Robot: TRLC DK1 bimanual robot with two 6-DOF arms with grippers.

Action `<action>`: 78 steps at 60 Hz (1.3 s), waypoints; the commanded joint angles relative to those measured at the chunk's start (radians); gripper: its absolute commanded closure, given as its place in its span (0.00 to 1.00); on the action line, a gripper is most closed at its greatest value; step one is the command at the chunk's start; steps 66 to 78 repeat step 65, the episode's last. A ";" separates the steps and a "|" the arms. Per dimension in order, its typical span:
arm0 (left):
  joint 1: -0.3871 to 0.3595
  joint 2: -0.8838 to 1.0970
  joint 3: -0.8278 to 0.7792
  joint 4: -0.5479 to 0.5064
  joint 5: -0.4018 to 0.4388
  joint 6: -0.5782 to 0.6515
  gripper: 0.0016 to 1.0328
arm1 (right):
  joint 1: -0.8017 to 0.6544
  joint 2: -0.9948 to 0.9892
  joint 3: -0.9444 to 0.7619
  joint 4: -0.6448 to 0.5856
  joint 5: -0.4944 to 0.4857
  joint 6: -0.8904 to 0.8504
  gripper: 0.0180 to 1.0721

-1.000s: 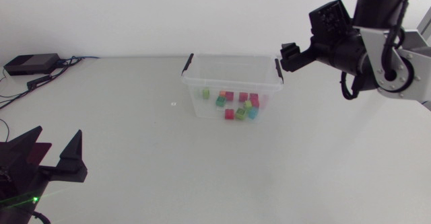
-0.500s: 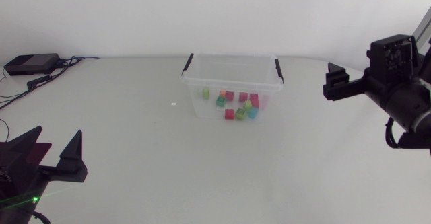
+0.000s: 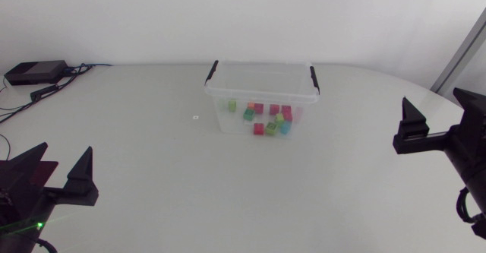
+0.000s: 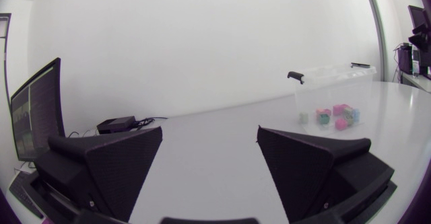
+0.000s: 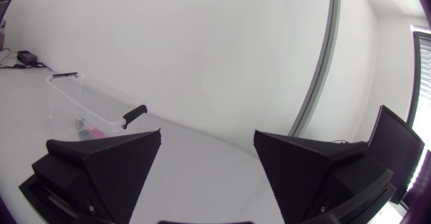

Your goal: Pick up the duplo bricks and place them in the container

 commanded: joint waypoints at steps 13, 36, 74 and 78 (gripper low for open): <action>-0.004 -0.007 -0.014 -0.003 0.020 -0.074 0.05 | -0.029 -0.155 -0.109 -0.071 -0.061 0.105 0.05; -0.012 -0.001 -0.014 -0.007 0.045 -0.158 0.05 | -0.062 -0.360 -0.233 -0.168 -0.150 0.255 0.05; -0.017 0.002 -0.014 -0.009 0.061 -0.209 0.05 | -0.083 -0.486 -0.309 -0.227 -0.205 0.347 0.05; -0.017 0.002 -0.014 -0.009 0.061 -0.209 0.05 | -0.083 -0.486 -0.309 -0.227 -0.205 0.347 0.05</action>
